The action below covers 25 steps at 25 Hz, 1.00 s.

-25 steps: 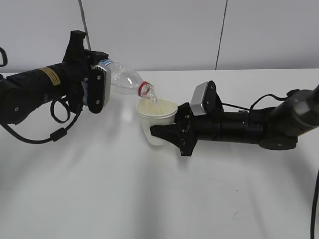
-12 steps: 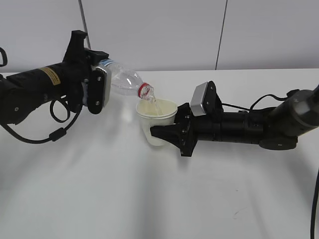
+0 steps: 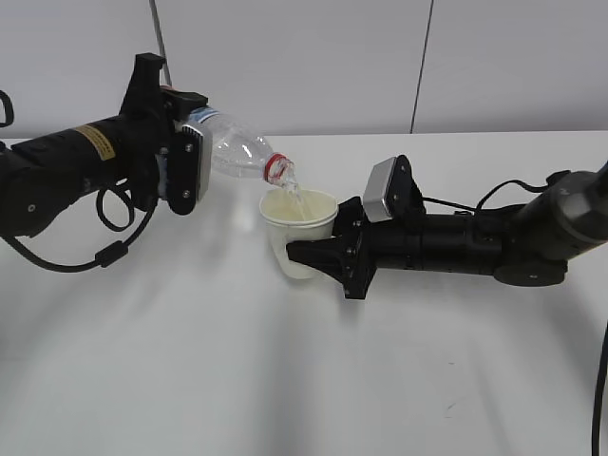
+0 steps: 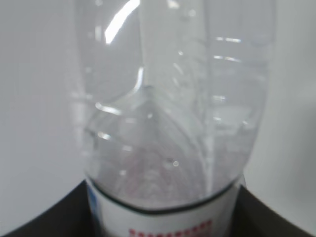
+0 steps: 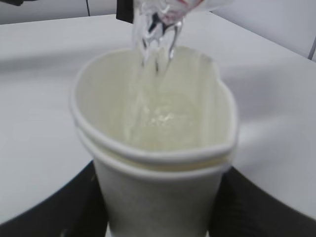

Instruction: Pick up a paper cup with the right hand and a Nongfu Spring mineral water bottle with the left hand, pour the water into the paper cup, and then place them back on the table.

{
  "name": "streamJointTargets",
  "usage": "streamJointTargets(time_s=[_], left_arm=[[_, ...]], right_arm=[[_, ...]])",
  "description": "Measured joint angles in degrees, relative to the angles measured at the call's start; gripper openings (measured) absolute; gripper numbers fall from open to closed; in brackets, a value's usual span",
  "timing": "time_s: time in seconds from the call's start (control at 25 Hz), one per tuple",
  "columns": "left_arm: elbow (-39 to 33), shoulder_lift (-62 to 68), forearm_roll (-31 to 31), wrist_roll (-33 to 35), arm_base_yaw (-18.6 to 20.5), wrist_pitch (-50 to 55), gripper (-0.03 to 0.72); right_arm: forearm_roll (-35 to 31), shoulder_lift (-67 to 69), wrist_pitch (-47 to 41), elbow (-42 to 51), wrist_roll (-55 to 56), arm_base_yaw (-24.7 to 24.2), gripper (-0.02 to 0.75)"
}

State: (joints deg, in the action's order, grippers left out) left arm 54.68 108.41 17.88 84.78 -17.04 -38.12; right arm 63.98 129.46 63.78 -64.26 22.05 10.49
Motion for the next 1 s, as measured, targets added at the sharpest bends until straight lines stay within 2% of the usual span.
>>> streamJointTargets(time_s=[0.6,0.72,1.0], left_arm=[[0.0,0.0,-0.7,-0.6,0.0,-0.3,0.37],[0.0,0.0,-4.9,-4.0,-0.9,0.0,0.37],[0.0,0.0,-16.7,-7.0,-5.5,4.0,0.37]], right_arm=[[-1.6,0.2,-0.4,0.0,0.0,0.0,0.387],[-2.5,0.2,-0.4,0.0,-0.9,0.0,0.387],[-5.3,0.2,0.3,0.0,-2.2,0.0,0.387]])
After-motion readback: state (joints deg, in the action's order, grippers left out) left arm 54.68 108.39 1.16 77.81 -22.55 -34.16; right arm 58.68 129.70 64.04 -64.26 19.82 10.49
